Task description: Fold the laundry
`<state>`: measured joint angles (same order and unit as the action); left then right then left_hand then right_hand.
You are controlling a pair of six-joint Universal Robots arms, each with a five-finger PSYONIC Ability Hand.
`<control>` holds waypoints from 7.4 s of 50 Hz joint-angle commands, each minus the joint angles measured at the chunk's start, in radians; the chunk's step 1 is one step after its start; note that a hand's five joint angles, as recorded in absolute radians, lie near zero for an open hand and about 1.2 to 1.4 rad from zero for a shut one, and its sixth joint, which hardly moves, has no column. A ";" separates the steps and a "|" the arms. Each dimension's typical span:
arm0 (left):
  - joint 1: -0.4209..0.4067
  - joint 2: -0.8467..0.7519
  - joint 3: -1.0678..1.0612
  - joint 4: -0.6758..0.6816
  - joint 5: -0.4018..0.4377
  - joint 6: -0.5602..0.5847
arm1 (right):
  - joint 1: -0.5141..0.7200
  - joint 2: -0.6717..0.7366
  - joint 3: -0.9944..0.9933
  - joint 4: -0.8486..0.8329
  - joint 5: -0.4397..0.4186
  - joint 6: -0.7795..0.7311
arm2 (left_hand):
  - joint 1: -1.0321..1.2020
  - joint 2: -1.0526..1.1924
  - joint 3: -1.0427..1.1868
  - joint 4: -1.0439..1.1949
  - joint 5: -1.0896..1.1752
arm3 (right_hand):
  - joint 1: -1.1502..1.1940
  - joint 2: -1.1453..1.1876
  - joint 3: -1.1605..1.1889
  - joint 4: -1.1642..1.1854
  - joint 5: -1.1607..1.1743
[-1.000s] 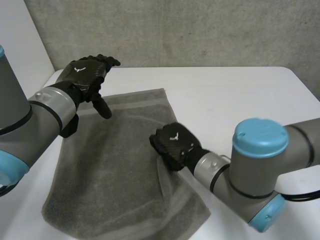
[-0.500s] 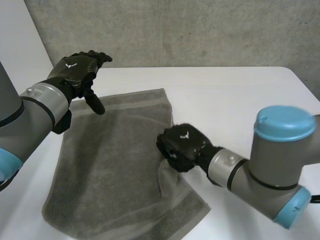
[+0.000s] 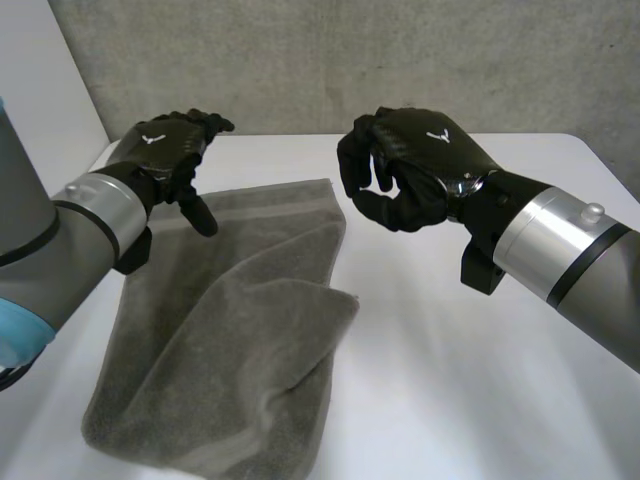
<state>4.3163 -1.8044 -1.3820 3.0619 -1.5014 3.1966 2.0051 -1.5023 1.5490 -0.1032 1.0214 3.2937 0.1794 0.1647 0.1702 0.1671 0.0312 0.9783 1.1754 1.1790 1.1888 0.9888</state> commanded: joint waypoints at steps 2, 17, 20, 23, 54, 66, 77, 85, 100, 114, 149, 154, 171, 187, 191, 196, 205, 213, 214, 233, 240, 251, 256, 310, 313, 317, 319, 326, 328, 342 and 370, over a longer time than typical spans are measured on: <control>-0.018 -0.133 0.027 0.078 0.043 0.005 | -0.020 0.025 -0.006 0.115 0.040 -0.132 | 0.002 0.016 0.011 0.014 -0.024 | -0.107 -0.304 -0.308 -0.318 -0.292; -0.010 -0.090 0.014 0.078 0.063 0.039 | 0.061 0.410 -0.052 0.105 0.347 -0.132 | -0.001 0.014 0.008 0.011 -0.027 | -0.529 -0.726 -0.730 -0.740 -0.714; -0.003 -0.064 -0.020 0.078 0.063 0.039 | 0.116 0.477 -0.111 0.096 0.348 -0.129 | -0.004 0.011 0.005 0.008 -0.030 | -0.500 -0.697 -0.701 -0.711 -0.685; 0.002 -0.024 -0.063 0.077 0.061 0.037 | 0.148 0.539 -0.168 0.096 0.348 -0.131 | -0.004 0.011 0.005 0.008 -0.030 | -0.459 -0.656 -0.660 -0.669 -0.644; 0.077 -0.139 0.067 0.146 0.078 0.039 | 0.190 0.206 -0.178 0.163 0.330 -0.215 | 0.005 0.019 0.014 0.017 -0.022 | 0.418 0.221 0.217 0.207 0.233; -0.024 -0.616 0.558 0.019 0.648 0.032 | 0.189 -0.009 -0.038 0.226 0.236 -0.235 | 0.008 0.022 0.017 0.020 -0.019 | 0.418 0.221 0.217 0.207 0.233; -0.084 -0.702 0.564 -0.040 0.764 0.034 | 0.161 -0.042 -0.035 0.200 0.240 -0.272 | 0.380 0.395 0.390 0.393 0.354 | 0.418 0.221 0.217 0.207 0.233; -0.081 -0.669 0.578 -0.094 0.785 0.035 | 0.075 -0.035 -0.059 0.159 0.238 -0.287 | 1.217 1.232 1.226 1.229 1.191 | 0.418 0.221 0.217 0.207 0.233; -0.047 -0.497 0.606 0.141 0.068 0.042 | 0.052 0.062 -0.214 0.128 0.236 -0.287 | 1.217 1.232 1.226 1.229 1.191 | 0.418 0.221 0.217 0.207 0.233; 0.010 -0.132 0.048 0.306 0.017 0.071 | 0.064 0.066 -0.342 0.146 0.048 -0.295 | 0.822 0.837 0.831 0.834 0.796 | 0.418 0.221 0.217 0.207 0.233; 0.019 -0.581 0.529 -0.157 0.837 0.062 | 0.047 0.068 -0.386 0.198 -0.041 -0.330 | 1.217 1.232 1.226 1.229 1.191 | 0.418 0.221 0.217 0.207 0.233; 0.040 -0.488 0.549 0.002 0.343 0.011 | 0.047 0.103 -0.422 0.198 -0.006 -0.342 | 1.217 1.232 1.226 1.229 1.191 | 0.418 0.221 0.217 0.207 0.233; 0.083 0.081 -0.157 0.233 -0.016 -0.066 | 0.060 0.174 -0.504 0.221 0.031 -0.341 | 1.217 1.232 1.226 1.229 1.191 | 0.418 0.221 0.217 0.207 0.233; -0.081 0.272 -0.604 0.219 -0.040 0.009 | 0.081 0.277 -0.389 0.324 0.103 -0.427 | 1.217 1.232 1.226 1.229 1.191 | 0.418 0.221 0.217 0.207 0.233; -0.101 0.261 -0.629 0.219 -0.039 0.008 | 0.095 0.335 -0.336 0.373 0.176 -0.526 | 1.217 1.232 1.226 1.229 1.191 | 0.418 0.221 0.217 0.207 0.233; -0.132 0.201 -0.628 0.218 -0.033 0.009 | 0.104 0.343 -0.271 0.395 0.218 -0.600 | 0.648 0.662 0.657 0.660 0.621 | 0.418 0.221 0.217 0.207 0.233; -0.087 0.197 -0.499 0.218 -0.026 0.023 | 0.093 0.275 -0.123 0.326 0.206 -0.608 | 0.060 0.075 0.070 0.073 0.034 | 0.418 0.221 0.217 0.207 0.233; 0.104 0.180 -0.404 0.199 0.084 0.026 | 0.095 0.130 0.023 0.188 0.187 -0.623 | 0.110 0.125 0.120 0.123 0.084 | 0.418 0.221 0.217 0.207 0.233; 0.130 0.169 -0.382 0.187 0.139 0.025 | 0.095 0.129 0.023 0.188 0.187 -0.623 | 0.113 0.128 0.123 0.126 0.087 | 0.418 0.221 0.217 0.207 0.233; 0.184 -0.231 -0.072 0.001 0.302 0.141 | 0.106 -0.026 0.194 0.069 0.065 -0.652 | 0.149 0.163 0.158 0.161 0.122 | 0.418 0.221 0.217 0.207 0.233; 0.166 -0.361 0.030 -0.022 0.388 0.272 | 0.107 -0.030 0.217 0.068 0.068 -0.652 | 0.154 0.169 0.164 0.167 0.128 | 0.418 0.221 0.217 0.207 0.233; 0.146 -0.461 0.107 -0.015 0.385 0.284 | 0.098 -0.023 0.221 0.066 0.068 -0.652 | 0.846 0.861 0.855 0.859 0.820 | 0.418 0.221 0.217 0.207 0.233; 0.146 -0.498 0.142 -0.017 0.383 0.286 | 0.095 0.003 0.192 0.071 0.066 -0.664 | 1.215 1.229 1.224 1.227 1.189 | 0.418 0.221 0.217 0.207 0.233; 0.071 -0.156 -0.396 0.396 0.004 0.072 | 0.055 0.421 0.102 -0.257 0.051 -0.982 | 1.217 1.232 1.226 1.229 1.191 | 0.418 0.221 0.217 0.207 0.233; 0.057 -0.139 -0.442 0.368 0.006 0.074 | 0.055 0.407 0.151 -0.254 0.062 -1.000 | 1.217 1.232 1.226 1.229 1.191 | 0.058 -0.139 -0.143 -0.153 -0.127; 0.039 -0.095 -0.471 0.333 0.006 0.077 | 0.052 0.364 0.192 -0.219 0.075 -0.985 | 1.217 1.232 1.226 1.229 1.191 | -0.563 -0.760 -0.764 -0.774 -0.748; 0.029 -0.058 -0.479 0.304 0.006 0.107 | 0.050 0.340 0.197 -0.197 0.080 -0.957 | 1.217 1.232 1.226 1.229 1.191 | -0.711 -0.908 -0.912 -0.922 -0.896; 0.037 -0.017 -0.482 0.278 0.000 0.235 | -0.026 0.251 0.192 -0.139 0.089 -0.560 | 0.534 0.549 0.543 0.546 0.508 | -0.804 -1.001 -1.004 -1.014 -0.989; 0.039 -0.003 -0.482 0.271 0.000 0.261 | -0.048 0.225 0.192 -0.142 0.089 -0.461 | 0.477 0.492 0.487 0.490 0.451 | -0.804 -1.001 -1.004 -1.014 -0.989; 0.048 0.112 -0.396 0.264 0.015 0.287 | -0.175 0.169 0.178 -0.144 0.071 -0.034 | 0.269 0.284 0.278 0.281 0.243 | -0.804 -1.001 -1.004 -1.014 -0.989; 0.195 -0.357 0.074 -0.167 0.178 0.299 | -0.163 0.235 0.201 -0.142 0.089 -0.233 | 0.371 0.386 0.380 0.383 0.345 | -0.804 -1.001 -1.004 -1.014 -0.989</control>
<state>4.4831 -2.1253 -1.3256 2.9743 -1.3220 3.4937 1.8412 -1.2661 1.7424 -0.2410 1.1132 3.0578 0.4171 0.4090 0.4108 0.4069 0.2329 0.2177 0.2312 0.2157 0.2369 0.0574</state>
